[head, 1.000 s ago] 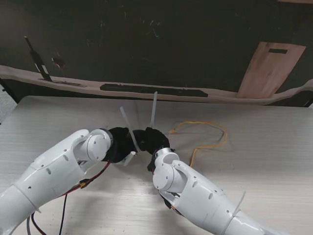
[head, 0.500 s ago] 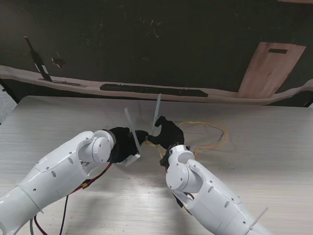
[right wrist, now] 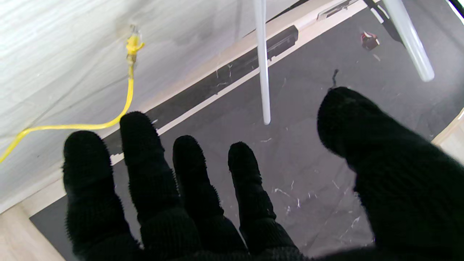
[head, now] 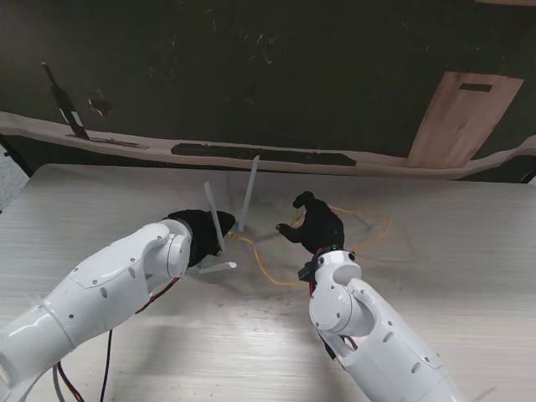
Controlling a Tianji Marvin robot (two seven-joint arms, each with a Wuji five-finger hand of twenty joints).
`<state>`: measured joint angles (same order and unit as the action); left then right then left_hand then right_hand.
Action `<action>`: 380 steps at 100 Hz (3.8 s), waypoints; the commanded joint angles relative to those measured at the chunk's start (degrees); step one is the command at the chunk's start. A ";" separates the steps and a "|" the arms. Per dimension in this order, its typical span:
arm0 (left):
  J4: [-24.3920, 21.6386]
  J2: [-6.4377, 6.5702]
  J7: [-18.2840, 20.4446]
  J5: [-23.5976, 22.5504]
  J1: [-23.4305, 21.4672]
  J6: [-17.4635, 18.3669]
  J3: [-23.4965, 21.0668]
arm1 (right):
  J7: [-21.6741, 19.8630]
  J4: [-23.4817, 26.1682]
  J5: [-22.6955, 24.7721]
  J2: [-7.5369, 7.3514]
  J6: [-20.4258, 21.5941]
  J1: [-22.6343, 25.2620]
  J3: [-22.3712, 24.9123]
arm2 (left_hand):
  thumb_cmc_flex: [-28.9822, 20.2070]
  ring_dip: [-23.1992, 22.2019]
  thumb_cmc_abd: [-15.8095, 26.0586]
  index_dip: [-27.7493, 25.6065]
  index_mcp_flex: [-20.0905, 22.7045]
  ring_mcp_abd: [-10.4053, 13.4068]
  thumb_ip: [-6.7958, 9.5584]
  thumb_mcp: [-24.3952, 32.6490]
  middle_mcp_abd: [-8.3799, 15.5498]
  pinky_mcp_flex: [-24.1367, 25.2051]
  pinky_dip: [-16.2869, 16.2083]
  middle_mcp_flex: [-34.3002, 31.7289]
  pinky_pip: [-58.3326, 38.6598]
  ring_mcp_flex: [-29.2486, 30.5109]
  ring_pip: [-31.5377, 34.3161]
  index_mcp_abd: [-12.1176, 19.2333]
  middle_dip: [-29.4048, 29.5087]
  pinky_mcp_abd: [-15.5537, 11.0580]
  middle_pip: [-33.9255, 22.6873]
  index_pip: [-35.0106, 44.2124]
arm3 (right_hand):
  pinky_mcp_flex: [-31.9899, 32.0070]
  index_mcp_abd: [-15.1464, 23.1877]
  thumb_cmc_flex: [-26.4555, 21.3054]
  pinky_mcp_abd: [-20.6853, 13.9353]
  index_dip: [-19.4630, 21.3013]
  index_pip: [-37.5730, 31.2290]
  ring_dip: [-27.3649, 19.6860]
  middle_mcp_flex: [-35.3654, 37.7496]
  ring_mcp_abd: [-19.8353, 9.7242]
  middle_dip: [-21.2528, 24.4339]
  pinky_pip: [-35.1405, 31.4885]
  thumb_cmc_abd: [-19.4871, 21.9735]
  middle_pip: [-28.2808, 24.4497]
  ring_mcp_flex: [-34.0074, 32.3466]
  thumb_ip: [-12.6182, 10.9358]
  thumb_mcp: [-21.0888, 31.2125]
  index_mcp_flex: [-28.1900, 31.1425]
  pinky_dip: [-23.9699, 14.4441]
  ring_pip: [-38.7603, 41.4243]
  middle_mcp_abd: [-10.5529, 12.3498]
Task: Untangle the Ethernet cable and plug it into the router
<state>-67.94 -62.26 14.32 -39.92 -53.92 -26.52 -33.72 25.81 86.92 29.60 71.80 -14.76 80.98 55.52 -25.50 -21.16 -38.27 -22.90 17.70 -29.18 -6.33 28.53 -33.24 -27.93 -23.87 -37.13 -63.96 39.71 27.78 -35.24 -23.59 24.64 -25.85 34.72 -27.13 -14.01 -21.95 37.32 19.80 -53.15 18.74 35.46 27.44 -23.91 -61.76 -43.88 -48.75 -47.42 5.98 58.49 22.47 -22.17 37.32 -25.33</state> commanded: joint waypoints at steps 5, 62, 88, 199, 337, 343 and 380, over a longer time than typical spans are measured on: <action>2.89 0.00 1.56 -0.47 -0.27 -1.50 2.57 | 0.37 1.33 0.64 -0.54 0.87 1.57 1.08 | -15.75 -1.71 13.01 -1.12 4.12 11.81 7.82 21.18 20.33 4.09 -2.03 -0.91 3.66 0.50 8.49 21.88 -0.49 -11.52 -6.82 3.82 | -0.23 -0.09 0.37 2.67 -0.76 1.15 1.27 -1.48 0.31 0.68 -0.86 0.27 0.15 0.48 1.38 0.21 0.01 -0.75 -0.40 -2.04; 2.06 0.09 4.94 2.68 2.86 -9.37 9.21 | 1.21 2.22 1.31 -0.81 2.02 3.27 2.73 | -2.42 -6.51 21.48 9.51 -5.49 8.02 6.03 0.28 16.81 27.59 -7.09 22.50 4.10 -24.10 5.45 19.35 4.57 -9.77 1.28 -15.23 | 0.86 0.03 0.70 2.67 -0.90 1.47 2.55 -1.82 -1.00 0.62 -5.36 1.44 0.02 2.46 1.15 -0.09 0.17 -2.41 1.13 -1.51; -1.14 0.88 5.66 1.07 1.98 -11.75 8.26 | 1.23 2.44 1.10 -0.73 1.61 3.38 2.65 | -3.67 -2.48 23.01 14.08 -7.30 8.29 5.77 -16.98 14.91 32.80 -1.07 26.44 13.61 -31.68 -3.30 17.63 11.05 -10.23 12.05 -23.50 | 1.07 -0.69 0.70 2.67 -0.97 1.59 2.74 -1.83 -0.92 0.60 -5.88 1.71 -0.04 2.52 1.08 -0.04 0.53 -2.57 1.40 -1.43; -28.82 0.02 -10.26 -13.08 -29.24 2.37 -28.95 | -2.35 7.40 1.56 -2.49 8.92 7.03 7.43 | -4.89 -2.66 16.49 9.37 3.17 6.82 7.19 -5.83 16.07 29.99 -1.46 16.62 12.93 -24.81 -0.55 19.62 5.10 -9.12 1.82 -15.51 | 9.04 5.47 -2.92 -2.58 0.70 -1.88 5.06 -4.08 -5.02 -0.17 -3.16 -1.51 -2.08 8.00 0.37 3.71 -0.90 -0.58 4.34 1.09; -30.00 -2.16 -18.56 16.04 -47.20 54.03 -47.59 | -21.45 12.96 -11.09 -6.48 32.36 14.50 16.39 | -5.47 1.34 10.03 13.28 5.63 10.86 1.58 4.45 18.48 25.28 3.80 14.22 25.25 -20.60 -9.86 22.45 9.38 -9.70 10.08 -23.62 | 10.12 10.05 6.48 -7.82 -0.54 2.67 -1.31 -5.07 -9.02 2.83 16.02 -15.62 6.81 8.58 5.90 9.57 -3.07 3.28 -10.59 6.24; -30.08 -2.02 -18.30 15.38 -47.18 54.14 -47.70 | -22.03 13.13 -11.56 -6.58 32.68 14.60 16.54 | -5.24 1.56 10.15 13.41 5.07 10.82 1.64 3.73 18.45 26.03 4.15 15.21 26.01 -21.59 -10.53 23.22 9.65 -9.80 10.57 -23.89 | 10.30 10.36 7.16 -7.83 -0.83 2.82 -1.48 -6.10 -9.15 3.01 18.10 -15.85 7.26 9.42 6.05 9.67 -3.82 3.28 -11.38 6.55; -30.01 -1.16 -13.76 18.62 -46.75 57.18 -48.10 | -19.93 13.97 -10.05 -6.30 33.56 15.35 16.74 | -4.27 2.56 10.96 13.65 2.32 11.26 1.55 -0.09 18.32 28.22 6.49 19.76 30.67 -25.14 -13.73 24.78 11.31 -11.11 13.24 -25.76 | 8.65 5.39 12.59 -7.17 -2.38 2.94 -1.45 -8.06 -9.58 3.16 29.17 -15.10 6.96 11.11 6.97 10.23 -5.48 -5.42 -12.56 6.34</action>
<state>-97.63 -63.66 -0.75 -21.53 -100.58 30.78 -81.79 6.59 100.01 19.27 65.05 18.84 95.52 72.30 -32.04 -19.10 -28.00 -10.23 21.85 -19.98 -4.45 29.59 -14.67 -1.19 -18.69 -19.34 -34.90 16.86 15.30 -12.51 -13.22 16.59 -13.61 10.22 -18.14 -8.20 -11.53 31.96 18.17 -50.68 18.10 28.37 19.82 -21.23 -34.26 -58.20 -41.45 -36.64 11.43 68.02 18.09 -26.13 24.83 -19.82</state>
